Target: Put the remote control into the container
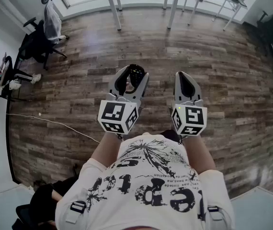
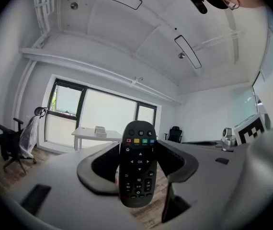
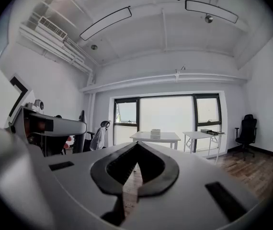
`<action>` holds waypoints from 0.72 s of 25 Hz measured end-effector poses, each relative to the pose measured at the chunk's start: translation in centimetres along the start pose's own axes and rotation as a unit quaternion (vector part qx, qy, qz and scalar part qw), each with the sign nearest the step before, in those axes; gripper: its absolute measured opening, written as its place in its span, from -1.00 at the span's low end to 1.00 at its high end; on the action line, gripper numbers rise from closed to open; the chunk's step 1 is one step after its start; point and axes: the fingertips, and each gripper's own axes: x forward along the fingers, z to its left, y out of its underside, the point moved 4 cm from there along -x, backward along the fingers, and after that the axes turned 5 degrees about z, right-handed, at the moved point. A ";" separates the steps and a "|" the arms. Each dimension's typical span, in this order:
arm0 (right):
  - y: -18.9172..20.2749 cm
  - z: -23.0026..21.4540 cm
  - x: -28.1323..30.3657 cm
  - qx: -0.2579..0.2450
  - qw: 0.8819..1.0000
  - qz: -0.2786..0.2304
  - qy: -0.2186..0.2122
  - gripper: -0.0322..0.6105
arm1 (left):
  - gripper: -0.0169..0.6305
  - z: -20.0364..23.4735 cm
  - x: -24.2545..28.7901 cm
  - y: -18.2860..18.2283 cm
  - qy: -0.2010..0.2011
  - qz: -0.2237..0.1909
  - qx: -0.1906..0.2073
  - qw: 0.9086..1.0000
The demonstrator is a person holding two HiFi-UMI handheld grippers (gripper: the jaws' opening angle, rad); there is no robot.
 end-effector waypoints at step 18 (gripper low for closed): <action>0.5 -0.4 0.6 -0.013 1.000 -0.005 0.012 -0.89 | -0.17 0.6 1.3 1.0 0.005 0.007 -0.023 1.000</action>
